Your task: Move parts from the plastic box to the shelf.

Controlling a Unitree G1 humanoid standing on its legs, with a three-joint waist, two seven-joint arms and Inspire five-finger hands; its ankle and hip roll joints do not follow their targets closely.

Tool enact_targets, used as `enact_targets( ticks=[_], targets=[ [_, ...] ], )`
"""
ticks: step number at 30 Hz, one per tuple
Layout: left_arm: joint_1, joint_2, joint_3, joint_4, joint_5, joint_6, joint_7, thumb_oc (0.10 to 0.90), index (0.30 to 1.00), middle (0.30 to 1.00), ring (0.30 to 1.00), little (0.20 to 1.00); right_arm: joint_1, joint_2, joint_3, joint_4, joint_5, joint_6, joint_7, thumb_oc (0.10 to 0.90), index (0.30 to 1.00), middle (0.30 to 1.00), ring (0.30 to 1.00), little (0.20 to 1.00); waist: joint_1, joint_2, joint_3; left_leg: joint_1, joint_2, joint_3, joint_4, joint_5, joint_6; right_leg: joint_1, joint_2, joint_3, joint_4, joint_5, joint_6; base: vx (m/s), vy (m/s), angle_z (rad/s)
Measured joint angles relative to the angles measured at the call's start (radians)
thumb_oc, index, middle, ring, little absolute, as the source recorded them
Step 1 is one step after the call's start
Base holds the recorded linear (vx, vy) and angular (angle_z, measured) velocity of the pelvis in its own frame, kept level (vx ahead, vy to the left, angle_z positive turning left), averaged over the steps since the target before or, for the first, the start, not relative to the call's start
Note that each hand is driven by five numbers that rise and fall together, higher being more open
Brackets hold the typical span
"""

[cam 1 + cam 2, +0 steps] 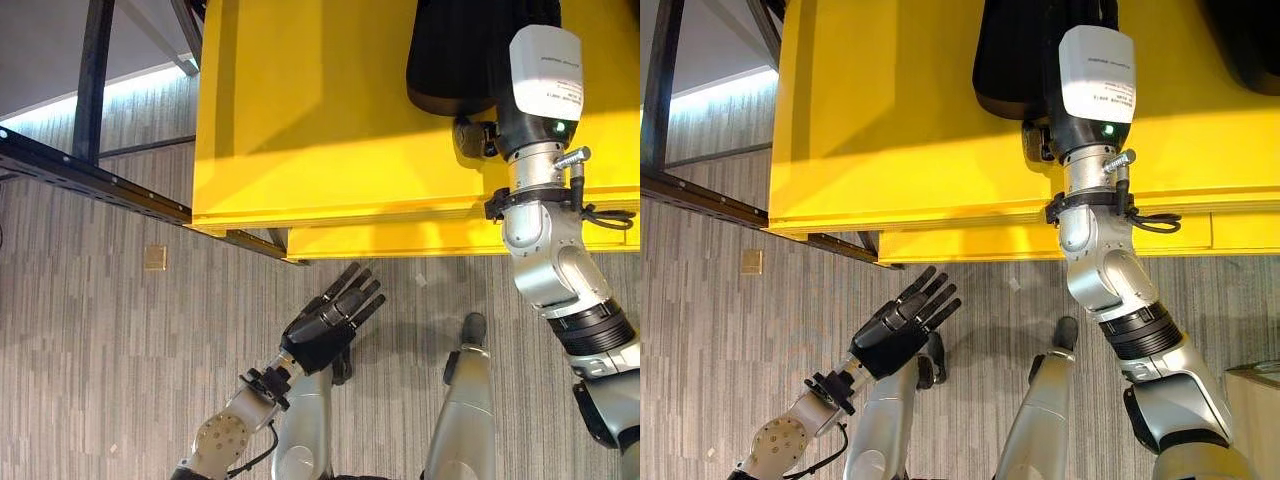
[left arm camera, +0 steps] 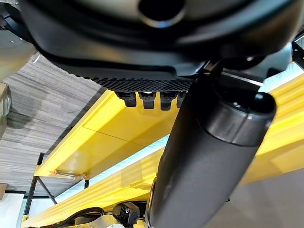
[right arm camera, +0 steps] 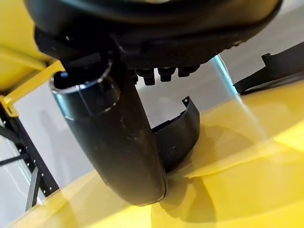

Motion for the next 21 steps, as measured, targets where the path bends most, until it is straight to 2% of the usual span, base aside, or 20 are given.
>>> enact_targets(
  ticks=[11,21],
  targets=[
    [0.004,0.001,0.005,-0.001,0.0,0.014,-0.005,0.9,1.0,1.0,1.0,1.0,-0.025,-0.032,0.027,-0.001,-0.022,0.0,0.034,0.9,1.0,1.0,1.0,1.0,-0.001,-0.002,0.001,0.001,0.0,0.002,0.002,-0.002,0.0,0.005,0.001,0.001,-0.008,0.004,0.002,-0.01,0.0,0.0],
    [0.002,0.001,0.026,-0.001,0.0,0.035,-0.005,0.9,1.0,1.0,1.0,1.0,-0.043,-0.112,0.092,-0.012,-0.18,-0.06,0.186,0.9,1.0,1.0,1.0,1.0,0.0,-0.005,0.003,0.002,0.0,-0.002,0.017,-0.009,0.004,0.013,0.001,0.0,-0.003,0.002,0.002,0.02,-0.007,0.0]
  ],
)
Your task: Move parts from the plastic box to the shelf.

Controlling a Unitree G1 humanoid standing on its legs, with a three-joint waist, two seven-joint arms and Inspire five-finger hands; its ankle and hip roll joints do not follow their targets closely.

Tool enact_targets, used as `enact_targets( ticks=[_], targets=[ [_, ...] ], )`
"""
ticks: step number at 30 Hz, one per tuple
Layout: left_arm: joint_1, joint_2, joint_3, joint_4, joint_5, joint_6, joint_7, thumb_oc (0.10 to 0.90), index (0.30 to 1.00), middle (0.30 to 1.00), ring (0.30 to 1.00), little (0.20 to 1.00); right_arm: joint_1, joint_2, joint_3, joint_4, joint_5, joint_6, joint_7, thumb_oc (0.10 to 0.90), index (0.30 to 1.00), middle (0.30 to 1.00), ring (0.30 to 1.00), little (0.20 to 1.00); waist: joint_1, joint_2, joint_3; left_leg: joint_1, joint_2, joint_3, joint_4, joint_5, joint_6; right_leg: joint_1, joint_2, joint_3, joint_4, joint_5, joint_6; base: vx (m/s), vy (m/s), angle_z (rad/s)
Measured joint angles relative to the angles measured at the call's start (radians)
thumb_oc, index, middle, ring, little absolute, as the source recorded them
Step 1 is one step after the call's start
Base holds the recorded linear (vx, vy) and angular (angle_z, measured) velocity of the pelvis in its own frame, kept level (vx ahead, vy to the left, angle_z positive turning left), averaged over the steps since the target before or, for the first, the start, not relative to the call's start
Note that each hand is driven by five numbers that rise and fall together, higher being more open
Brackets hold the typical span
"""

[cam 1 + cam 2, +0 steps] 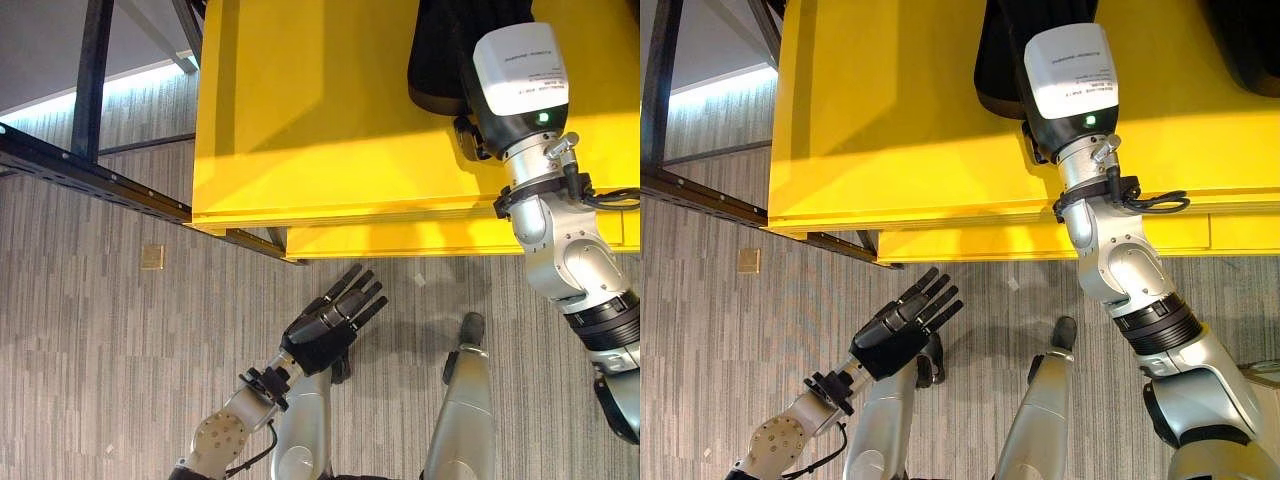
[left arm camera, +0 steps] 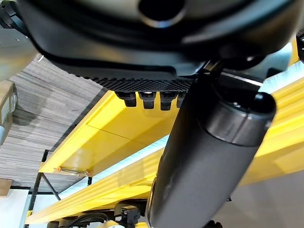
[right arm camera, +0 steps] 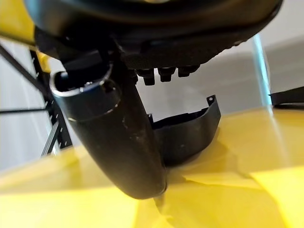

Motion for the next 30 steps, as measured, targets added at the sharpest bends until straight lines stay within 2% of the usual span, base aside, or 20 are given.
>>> enact_targets(
  ticks=[10,13,30],
  targets=[
    [-0.001,0.001,0.01,-0.001,0.003,0.003,0.0,0.9,1.0,1.0,1.0,1.0,-0.009,-0.076,0.065,-0.02,-0.037,-0.034,0.053,0.9,1.0,1.0,1.0,1.0,0.0,-0.01,0.006,-0.004,0.001,-0.004,0.007,-0.006,0.001,0.005,0.001,-0.003,-0.005,0.0,0.0,0.0,-0.014,0.0],
    [-0.001,0.002,0.01,-0.001,0.008,0.003,0.0,0.9,1.0,1.0,1.0,1.0,-0.009,-0.097,0.071,-0.03,-0.037,-0.06,0.063,0.9,1.0,1.0,1.0,1.0,0.0,-0.012,0.008,-0.007,0.002,-0.005,0.016,-0.011,0.003,0.005,0.002,-0.003,-0.004,0.0,0.001,0.0,0.0,0.0],
    [-0.001,0.041,0.048,-0.014,0.009,0.002,-0.001,0.9,1.0,1.0,1.0,1.0,-0.021,-0.191,0.101,-0.069,-0.037,-0.107,0.103,0.9,1.0,1.0,1.0,1.0,-0.001,-0.03,0.011,-0.036,0.017,-0.012,0.064,-0.041,0.012,0.006,0.015,-0.009,-0.012,0.0,0.001,0.0,-0.006,-0.01]
  ],
)
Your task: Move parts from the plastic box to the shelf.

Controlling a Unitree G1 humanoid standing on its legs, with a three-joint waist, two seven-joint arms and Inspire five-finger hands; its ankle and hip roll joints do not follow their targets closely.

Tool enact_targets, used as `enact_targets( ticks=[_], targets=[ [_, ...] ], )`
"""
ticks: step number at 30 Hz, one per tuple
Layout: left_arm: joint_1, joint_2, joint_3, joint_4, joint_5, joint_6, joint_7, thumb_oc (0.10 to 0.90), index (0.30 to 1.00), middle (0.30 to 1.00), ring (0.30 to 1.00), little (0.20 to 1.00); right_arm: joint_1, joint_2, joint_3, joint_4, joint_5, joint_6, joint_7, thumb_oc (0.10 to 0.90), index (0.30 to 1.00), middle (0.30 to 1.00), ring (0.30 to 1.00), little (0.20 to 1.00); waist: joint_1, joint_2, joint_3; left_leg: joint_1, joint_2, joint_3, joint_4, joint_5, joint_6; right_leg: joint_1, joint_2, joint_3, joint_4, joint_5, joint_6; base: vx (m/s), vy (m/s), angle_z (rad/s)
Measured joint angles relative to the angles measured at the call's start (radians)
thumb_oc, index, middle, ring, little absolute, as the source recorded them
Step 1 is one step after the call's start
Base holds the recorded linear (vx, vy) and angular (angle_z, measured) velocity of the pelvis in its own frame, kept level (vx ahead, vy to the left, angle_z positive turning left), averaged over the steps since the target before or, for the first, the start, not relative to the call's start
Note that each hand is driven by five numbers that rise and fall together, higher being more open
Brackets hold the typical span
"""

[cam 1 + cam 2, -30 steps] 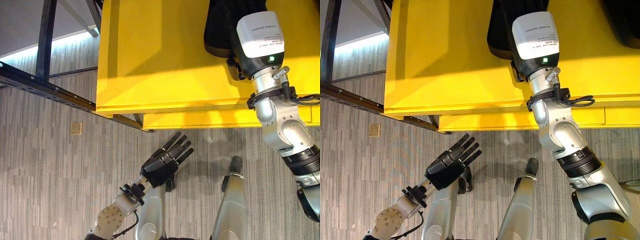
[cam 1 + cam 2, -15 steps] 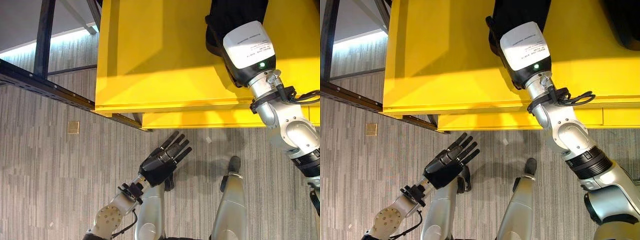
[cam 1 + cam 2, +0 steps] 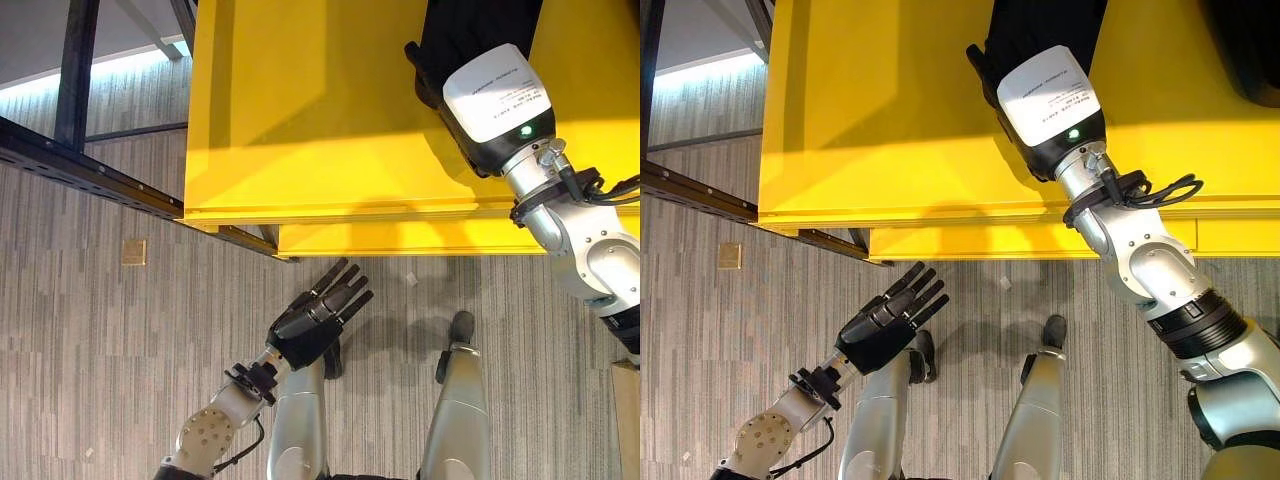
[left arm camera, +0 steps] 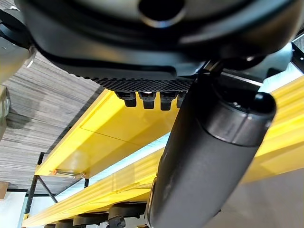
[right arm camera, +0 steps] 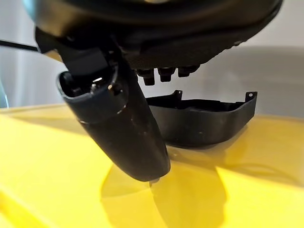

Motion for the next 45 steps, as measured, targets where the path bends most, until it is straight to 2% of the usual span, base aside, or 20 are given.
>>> enact_targets(
  ticks=[10,28,36,45],
  targets=[
    [0.0,0.0,0.001,-0.009,0.029,0.001,-0.001,0.9,1.0,1.0,1.0,1.0,0.008,-0.007,-0.002,-0.021,0.06,0.02,0.021,0.9,1.0,1.0,1.0,1.0,-0.006,-0.003,0.001,-0.003,0.002,0.0,0.007,-0.007,0.002,0.0,0.002,0.0,-0.001,-0.001,0.001,0.0,0.0,0.0],
    [0.0,0.0,0.002,-0.013,0.029,-0.001,0.0,0.9,1.0,1.0,1.0,1.0,0.028,-0.001,-0.009,-0.086,0.062,0.018,0.113,0.9,1.0,1.0,1.0,1.0,-0.025,-0.01,0.001,-0.004,0.002,0.002,0.012,-0.015,0.004,0.0,0.002,0.001,-0.001,-0.002,0.001,0.0,0.0,0.0],
    [-0.006,-0.001,0.004,-0.015,0.03,-0.003,0.002,0.9,1.0,1.0,1.0,1.0,0.063,0.022,-0.052,-0.124,0.33,0.15,0.164,0.9,1.0,1.0,1.0,1.0,-0.029,-0.014,0.002,-0.003,0.011,0.0,0.027,-0.023,0.004,0.0,0.009,0.001,0.013,-0.011,0.002,0.0,-0.006,-0.01],
    [-0.028,-0.001,0.009,-0.016,0.037,-0.003,0.033,0.9,1.0,1.0,1.0,1.0,0.068,0.088,-0.107,-0.168,0.561,0.247,0.195,0.9,1.0,1.0,1.0,1.0,-0.03,-0.069,0.0,-0.003,0.02,-0.004,0.03,-0.024,0.003,-0.001,0.017,0.001,0.021,-0.016,0.005,0.0,-0.021,-0.01]
  ],
)
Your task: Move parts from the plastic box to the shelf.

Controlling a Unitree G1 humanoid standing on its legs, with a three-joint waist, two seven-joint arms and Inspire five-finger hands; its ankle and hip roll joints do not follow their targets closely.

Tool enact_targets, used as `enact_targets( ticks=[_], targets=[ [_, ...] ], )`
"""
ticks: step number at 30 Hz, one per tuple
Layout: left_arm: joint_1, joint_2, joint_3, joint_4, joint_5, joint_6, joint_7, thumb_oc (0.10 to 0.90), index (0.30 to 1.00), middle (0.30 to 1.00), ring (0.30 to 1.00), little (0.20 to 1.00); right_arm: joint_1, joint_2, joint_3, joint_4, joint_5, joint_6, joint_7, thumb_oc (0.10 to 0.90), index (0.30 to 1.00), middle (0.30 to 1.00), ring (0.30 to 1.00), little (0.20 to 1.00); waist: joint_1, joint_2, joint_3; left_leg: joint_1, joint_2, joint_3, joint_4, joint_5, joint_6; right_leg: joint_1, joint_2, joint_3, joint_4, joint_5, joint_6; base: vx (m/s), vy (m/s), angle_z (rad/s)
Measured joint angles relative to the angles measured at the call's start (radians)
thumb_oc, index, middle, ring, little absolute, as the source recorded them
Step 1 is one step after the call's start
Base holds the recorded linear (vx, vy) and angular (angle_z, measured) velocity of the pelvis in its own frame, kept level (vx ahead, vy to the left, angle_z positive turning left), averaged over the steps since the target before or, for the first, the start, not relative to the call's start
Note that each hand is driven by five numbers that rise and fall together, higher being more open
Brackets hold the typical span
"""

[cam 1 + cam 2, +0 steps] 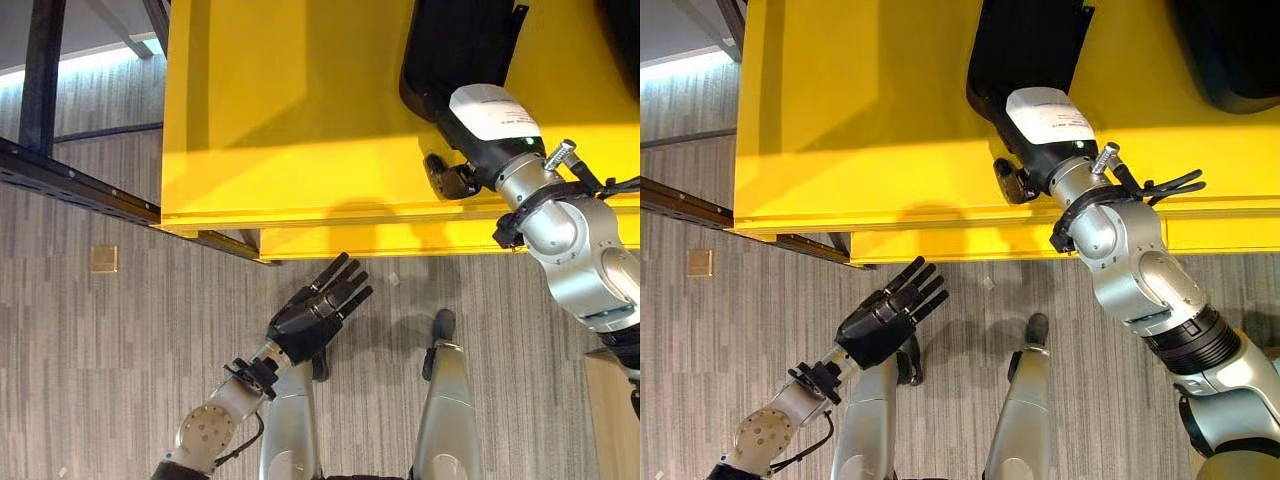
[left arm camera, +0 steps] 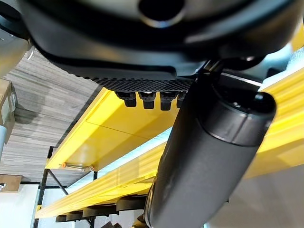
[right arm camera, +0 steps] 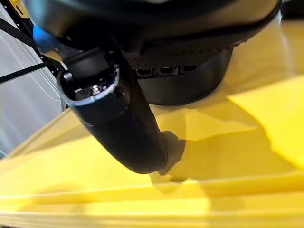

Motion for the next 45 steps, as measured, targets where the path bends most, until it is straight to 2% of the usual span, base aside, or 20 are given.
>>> enact_targets(
  ticks=[3,15,22,28,45],
  targets=[
    [-0.007,0.0,0.002,0.0,0.001,-0.001,0.019,0.9,1.0,1.0,1.0,1.0,0.001,0.013,-0.013,0.0,0.037,0.009,0.005,0.9,1.0,1.0,1.0,1.0,0.0,-0.009,0.0,0.002,0.001,-0.005,0.0,0.0,0.0,0.0,0.002,-0.002,0.009,-0.007,0.002,0.0,0.0,0.0],
    [-0.019,0.0,0.001,0.0,0.001,-0.004,0.042,0.9,1.0,1.0,1.0,1.0,0.004,0.033,-0.015,0.0,0.036,-0.031,0.038,0.9,1.0,1.0,1.0,1.0,-0.017,-0.01,0.0,-0.003,0.003,-0.008,0.012,-0.005,0.0,0.003,0.004,-0.004,0.011,-0.009,0.001,0.0,0.0,0.0],
    [-0.02,0.0,0.0,0.0,0.001,-0.005,0.058,0.9,1.0,1.0,1.0,1.0,0.004,0.039,-0.015,-0.002,0.026,-0.032,0.054,0.9,1.0,1.0,1.0,1.0,-0.022,-0.01,0.0,-0.003,0.003,-0.009,0.011,-0.005,0.001,0.002,0.004,-0.004,0.011,-0.009,0.001,0.0,0.0,0.0],
    [-0.023,0.0,0.0,0.0,0.001,-0.004,0.059,0.9,1.0,1.0,1.0,1.0,0.006,0.039,-0.014,-0.018,-0.081,-0.031,0.112,0.9,1.0,1.0,1.0,1.0,-0.022,-0.01,0.0,-0.004,0.004,-0.009,0.011,-0.006,0.001,0.0,0.005,-0.004,0.012,-0.01,0.002,0.0,0.0,0.0],
    [-0.02,0.0,0.009,0.0,0.002,0.005,0.06,0.9,1.0,1.0,1.0,1.0,0.007,0.029,-0.014,-0.015,-0.119,-0.019,0.126,0.9,1.0,1.0,1.0,1.0,-0.019,-0.012,0.0,-0.005,0.013,-0.013,0.013,-0.007,0.0,-0.001,0.013,-0.006,0.018,-0.014,0.002,0.0,0.0,0.0]
  ],
)
